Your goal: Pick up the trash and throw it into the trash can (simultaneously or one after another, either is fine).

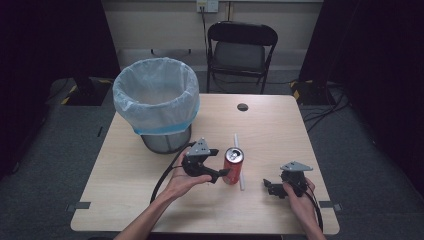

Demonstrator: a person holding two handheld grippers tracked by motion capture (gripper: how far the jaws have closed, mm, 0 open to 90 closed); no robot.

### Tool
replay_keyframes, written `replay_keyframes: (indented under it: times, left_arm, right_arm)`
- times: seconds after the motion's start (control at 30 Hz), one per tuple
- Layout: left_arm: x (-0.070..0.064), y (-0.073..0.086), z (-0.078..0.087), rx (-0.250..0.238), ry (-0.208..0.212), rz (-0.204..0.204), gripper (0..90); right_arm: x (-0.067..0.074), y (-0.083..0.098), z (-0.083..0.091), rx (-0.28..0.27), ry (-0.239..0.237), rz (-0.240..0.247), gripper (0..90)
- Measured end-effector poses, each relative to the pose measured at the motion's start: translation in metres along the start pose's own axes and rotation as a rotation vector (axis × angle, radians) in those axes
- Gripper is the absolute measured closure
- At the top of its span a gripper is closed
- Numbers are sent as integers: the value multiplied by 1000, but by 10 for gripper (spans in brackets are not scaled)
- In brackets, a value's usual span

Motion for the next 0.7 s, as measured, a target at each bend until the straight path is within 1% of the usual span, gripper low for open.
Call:
replay_keyframes:
  times: [0.1,0.27,0.3,0.4,0.43,0.47,0.5,0.7]
  left_arm:
    - [-1,2,-7,9,22,-1,171]
    - [-2,7,-18,11,34,-5,168]
    - [-2,8,-21,20,41,-3,168]
    - [-2,13,-28,44,44,-6,162]
    - [-2,14,-29,52,39,-14,162]
    - [-2,14,-29,52,39,-14,162]
    - [-2,16,-32,58,39,-25,162]
    - [-2,21,-39,60,40,-24,162]
  right_arm:
    - [0,0,0,0,0,0,92]
    - [0,0,0,0,0,0,92]
    - [0,0,0,0,0,0,92]
    - [0,0,0,0,0,0,92]
    - [0,0,0,0,0,0,92]
    - [0,0,0,0,0,0,92]
    - [0,0,0,0,0,0,92]
    - [0,0,0,1,-1,-1,92]
Point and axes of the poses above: each handheld gripper's, and its own axes: z roughly backward along the jaws, y roughly out of its underside, x roughly to its left, the point moved 3 cm from there along -z, roughly forward along the jaws, and after that the axes turned 9 degrees about -x, right-handed, at the moved point
